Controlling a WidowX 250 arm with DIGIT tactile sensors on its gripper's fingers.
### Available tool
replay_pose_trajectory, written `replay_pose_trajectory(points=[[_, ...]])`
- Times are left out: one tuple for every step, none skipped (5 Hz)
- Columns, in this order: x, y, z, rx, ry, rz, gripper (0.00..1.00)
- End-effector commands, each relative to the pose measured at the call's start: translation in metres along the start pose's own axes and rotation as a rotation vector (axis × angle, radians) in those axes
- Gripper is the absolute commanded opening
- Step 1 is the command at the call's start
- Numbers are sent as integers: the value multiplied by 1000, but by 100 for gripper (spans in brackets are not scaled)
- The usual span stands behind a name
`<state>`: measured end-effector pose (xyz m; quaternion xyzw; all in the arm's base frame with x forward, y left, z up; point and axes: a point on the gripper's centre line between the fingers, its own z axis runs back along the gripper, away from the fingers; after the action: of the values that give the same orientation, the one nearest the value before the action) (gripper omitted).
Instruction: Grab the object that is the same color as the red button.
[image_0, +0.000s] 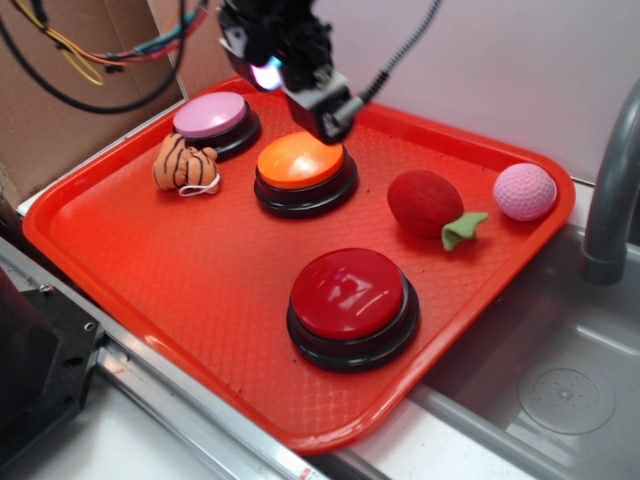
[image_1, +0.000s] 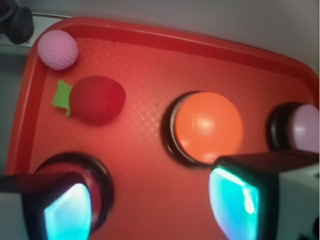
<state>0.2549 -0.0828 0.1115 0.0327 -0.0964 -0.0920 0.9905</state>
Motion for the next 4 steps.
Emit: replay_pose_trajectory(points=[[48,-26,-38,-124,-52,-94,100],[57,-30,-49,-137,-42,-88,100],[58,-37,-73,-113,17,-125,100],[54,-38,-88,-82,50,-143,100]])
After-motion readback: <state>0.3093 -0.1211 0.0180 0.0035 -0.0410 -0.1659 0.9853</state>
